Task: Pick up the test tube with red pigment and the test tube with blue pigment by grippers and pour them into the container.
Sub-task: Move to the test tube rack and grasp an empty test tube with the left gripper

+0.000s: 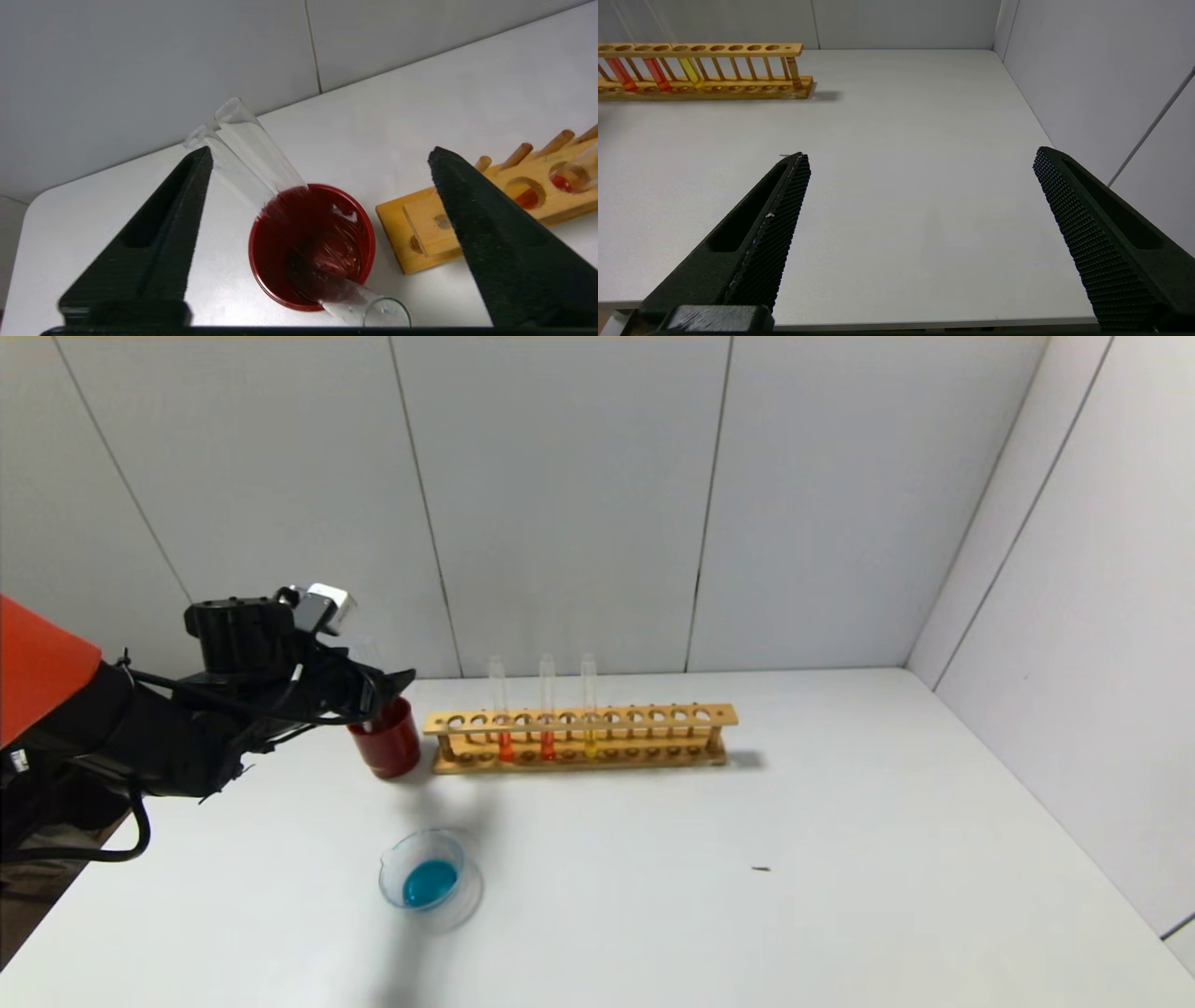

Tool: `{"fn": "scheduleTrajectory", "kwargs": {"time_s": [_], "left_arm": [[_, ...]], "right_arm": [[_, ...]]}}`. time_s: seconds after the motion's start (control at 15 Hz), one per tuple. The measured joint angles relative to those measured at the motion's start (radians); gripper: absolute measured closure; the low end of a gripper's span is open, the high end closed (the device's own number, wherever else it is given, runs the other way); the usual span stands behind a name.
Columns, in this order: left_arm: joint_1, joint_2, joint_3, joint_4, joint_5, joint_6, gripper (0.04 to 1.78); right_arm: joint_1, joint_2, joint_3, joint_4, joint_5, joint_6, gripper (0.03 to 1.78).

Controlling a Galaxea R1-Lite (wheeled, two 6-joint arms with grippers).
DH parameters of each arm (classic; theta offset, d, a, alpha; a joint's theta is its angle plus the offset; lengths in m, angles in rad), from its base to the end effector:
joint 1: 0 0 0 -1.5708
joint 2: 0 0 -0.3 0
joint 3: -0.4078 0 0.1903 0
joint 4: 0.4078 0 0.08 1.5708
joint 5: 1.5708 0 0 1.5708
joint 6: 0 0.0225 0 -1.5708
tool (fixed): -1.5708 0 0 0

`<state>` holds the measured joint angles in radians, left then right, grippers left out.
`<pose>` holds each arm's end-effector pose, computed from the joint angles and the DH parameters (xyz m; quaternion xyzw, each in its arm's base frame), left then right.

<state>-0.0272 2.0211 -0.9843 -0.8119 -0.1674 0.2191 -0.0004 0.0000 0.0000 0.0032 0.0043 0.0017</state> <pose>0.3838 -0.0142 0.1353 0.1003 0.1007 -0.1082 0.9839 -0.0228 0.0001 0.0751 0.0009 0.0016 0.0019 1.0000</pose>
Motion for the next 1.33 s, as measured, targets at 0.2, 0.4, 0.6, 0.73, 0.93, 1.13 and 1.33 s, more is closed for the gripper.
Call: {"fn": "scheduleTrajectory", "kwargs": {"time_s": [0.2, 0.4, 0.6, 0.73, 0.93, 1.13, 1.33], "left_arm": [[-0.001, -0.04, -0.029, 0.039, 0.0, 0.001, 0.07], [-0.01, -0.142, -0.04, 0.156, 0.001, 0.014, 0.07], [-0.05, -0.314, -0.041, 0.366, 0.001, 0.018, 0.07], [-0.077, -0.439, -0.034, 0.527, 0.0, 0.014, 0.07], [-0.097, -0.614, 0.021, 0.739, -0.024, -0.016, 0.07], [-0.102, -0.746, 0.109, 0.866, -0.101, -0.063, 0.07], [-0.111, -0.806, 0.166, 0.869, -0.127, -0.131, 0.07]], "right_arm": [[0.0, 0.0, 0.0, 0.0, 0.0, 0.0, 0.06], [0.0, 0.0, 0.0, 0.0, 0.0, 0.0, 0.06], [0.0, 0.0, 0.0, 0.0, 0.0, 0.0, 0.06], [0.0, 0.0, 0.0, 0.0, 0.0, 0.0, 0.06], [0.0, 0.0, 0.0, 0.0, 0.0, 0.0, 0.06], [0.0, 0.0, 0.0, 0.0, 0.0, 0.0, 0.06], [0.0, 0.0, 0.0, 0.0, 0.0, 0.0, 0.06]]}}
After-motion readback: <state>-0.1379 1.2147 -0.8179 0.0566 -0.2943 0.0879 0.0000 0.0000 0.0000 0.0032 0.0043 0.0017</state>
